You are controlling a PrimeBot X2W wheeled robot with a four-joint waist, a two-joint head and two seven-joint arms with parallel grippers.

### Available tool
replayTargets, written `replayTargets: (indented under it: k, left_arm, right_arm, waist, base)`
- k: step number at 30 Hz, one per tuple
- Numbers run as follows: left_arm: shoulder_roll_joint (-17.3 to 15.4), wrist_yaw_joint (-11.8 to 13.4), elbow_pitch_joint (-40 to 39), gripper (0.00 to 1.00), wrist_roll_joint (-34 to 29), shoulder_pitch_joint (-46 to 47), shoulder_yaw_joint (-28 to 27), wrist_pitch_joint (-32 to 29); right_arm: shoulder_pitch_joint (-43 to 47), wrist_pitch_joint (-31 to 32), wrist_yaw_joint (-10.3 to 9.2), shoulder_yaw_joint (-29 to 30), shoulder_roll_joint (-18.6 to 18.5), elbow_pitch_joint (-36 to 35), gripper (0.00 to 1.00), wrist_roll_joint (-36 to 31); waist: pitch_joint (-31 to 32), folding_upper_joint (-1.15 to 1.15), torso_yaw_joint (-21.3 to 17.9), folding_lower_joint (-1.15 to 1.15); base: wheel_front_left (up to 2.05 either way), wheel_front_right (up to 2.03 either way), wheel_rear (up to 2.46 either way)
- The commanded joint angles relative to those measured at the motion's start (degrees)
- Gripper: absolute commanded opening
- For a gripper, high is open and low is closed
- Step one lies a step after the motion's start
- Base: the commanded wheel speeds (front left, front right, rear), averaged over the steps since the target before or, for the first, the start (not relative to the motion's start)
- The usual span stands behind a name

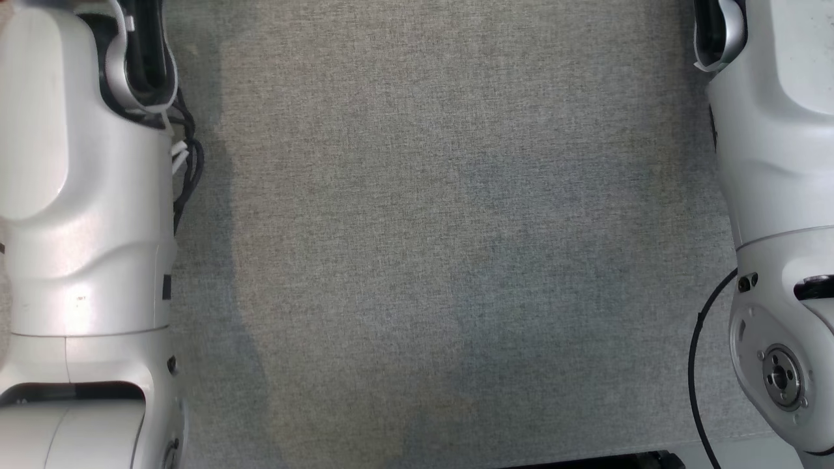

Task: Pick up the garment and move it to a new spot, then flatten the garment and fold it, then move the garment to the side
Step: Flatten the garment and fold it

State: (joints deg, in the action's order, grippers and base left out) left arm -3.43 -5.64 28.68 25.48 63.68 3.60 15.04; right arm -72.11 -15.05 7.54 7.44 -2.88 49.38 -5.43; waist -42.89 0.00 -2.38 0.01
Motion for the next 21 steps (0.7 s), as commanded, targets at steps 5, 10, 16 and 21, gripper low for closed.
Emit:
replayTargets:
  k: [5, 10, 16, 21]
  left_arm:
    - [0.2, -1.4, -2.2, 0.0, 3.0, -5.1, -1.2, 0.2]
    - [0.3, -1.8, -5.3, 0.0, 4.1, -11.8, -2.1, 0.2]
    - [0.4, -1.8, -11.5, 0.0, 5.9, -23.3, -1.8, 0.2]
    - [0.4, -1.9, -17.8, 0.0, 8.7, -35.8, -0.8, 0.2]
  right_arm:
    - [2.5, -0.2, -0.1, -0.7, -0.2, 0.8, 0.0, 2.2]
    - [6.1, -0.2, -0.1, -1.5, -0.3, 0.5, 0.0, 4.0]
    - [13.8, -0.2, -0.1, -3.7, -0.9, -1.9, 0.0, 7.6]
    - [22.5, -0.2, -0.1, -6.6, -1.5, -5.2, 0.0, 11.6]
  waist:
    - [4.0, 0.0, -0.8, -0.01]
    - [8.4, 0.0, -0.8, -0.01]
    - [15.6, 0.0, -0.3, -0.01]
    - [22.5, 0.0, 0.1, -0.01]
  base:
    - [0.0, 0.0, 0.0]
    - [0.0, 0.0, 0.0]
    - [0.0, 0.0, 0.0]
    - [0.0, 0.0, 0.0]
